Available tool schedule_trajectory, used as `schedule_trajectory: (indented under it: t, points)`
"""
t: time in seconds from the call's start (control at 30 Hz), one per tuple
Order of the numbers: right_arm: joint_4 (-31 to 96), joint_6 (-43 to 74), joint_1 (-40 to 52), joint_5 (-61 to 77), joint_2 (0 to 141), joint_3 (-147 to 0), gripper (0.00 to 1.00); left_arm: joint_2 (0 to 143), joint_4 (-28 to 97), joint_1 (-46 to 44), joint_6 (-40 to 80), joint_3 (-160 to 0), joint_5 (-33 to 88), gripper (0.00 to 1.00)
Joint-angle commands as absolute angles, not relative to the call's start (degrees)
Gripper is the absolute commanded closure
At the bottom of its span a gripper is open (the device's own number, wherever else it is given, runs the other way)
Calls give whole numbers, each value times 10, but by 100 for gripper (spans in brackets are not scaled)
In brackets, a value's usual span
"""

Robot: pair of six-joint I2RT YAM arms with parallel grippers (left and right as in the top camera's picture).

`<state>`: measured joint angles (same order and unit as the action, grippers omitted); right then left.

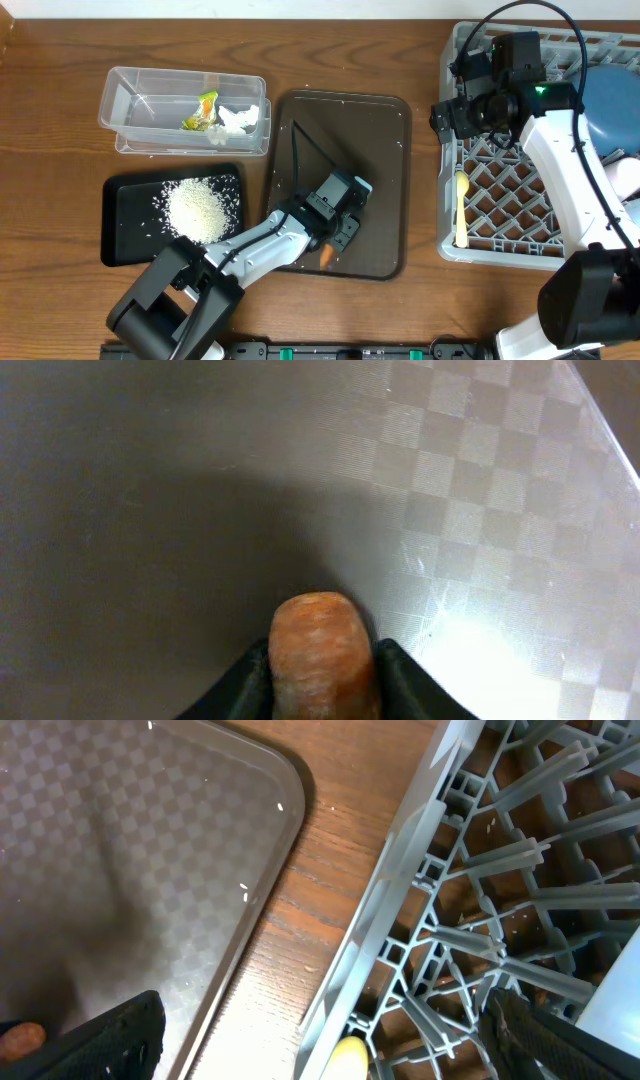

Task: Sort waste into correct bins and load items into the dishwasher rack
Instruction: 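Reach the left gripper to the carrot on the brown tray and grasp it, then carry the carrot left and drop it onto the black tray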

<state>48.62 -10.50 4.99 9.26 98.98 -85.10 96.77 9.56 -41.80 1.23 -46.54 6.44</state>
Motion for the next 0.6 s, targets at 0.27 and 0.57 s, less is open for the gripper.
schedule_trajectory:
  t: [0.27, 0.57]
  points:
    - [491, -97, 54, 98, 993, -851, 1, 955, 122, -402, 8, -470, 34, 78]
    - [491, -97, 54, 96, 993, -851, 1, 818, 203, -277, 9, -486, 33, 80]
